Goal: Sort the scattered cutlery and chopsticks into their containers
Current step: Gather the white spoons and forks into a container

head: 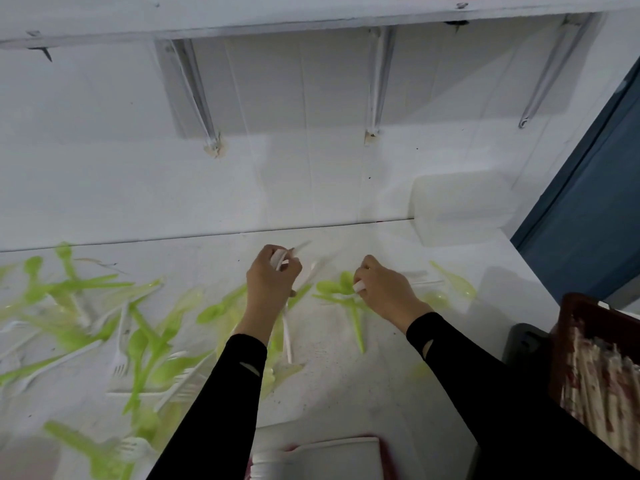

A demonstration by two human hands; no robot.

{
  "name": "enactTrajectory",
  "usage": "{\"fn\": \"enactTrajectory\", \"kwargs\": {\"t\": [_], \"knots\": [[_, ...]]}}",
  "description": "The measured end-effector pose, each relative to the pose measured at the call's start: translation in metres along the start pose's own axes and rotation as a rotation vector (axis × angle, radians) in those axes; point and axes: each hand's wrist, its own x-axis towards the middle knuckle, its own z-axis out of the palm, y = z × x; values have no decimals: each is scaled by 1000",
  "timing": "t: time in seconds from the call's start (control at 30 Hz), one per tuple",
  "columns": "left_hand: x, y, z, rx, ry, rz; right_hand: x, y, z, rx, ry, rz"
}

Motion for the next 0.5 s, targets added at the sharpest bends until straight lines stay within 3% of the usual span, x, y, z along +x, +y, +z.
{"fn": "enactTrajectory", "kwargs": {"t": [0.1, 0.27, 0.5], "knots": [[4, 0, 0, -149, -25, -70, -1, -1, 0, 8, -41, -19], [15, -2, 11, -76, -131, -139, 0, -4, 0, -27, -92, 7], [43, -16, 42, 331, -286, -123, -1, -2, -4, 19, -144, 39]]}}
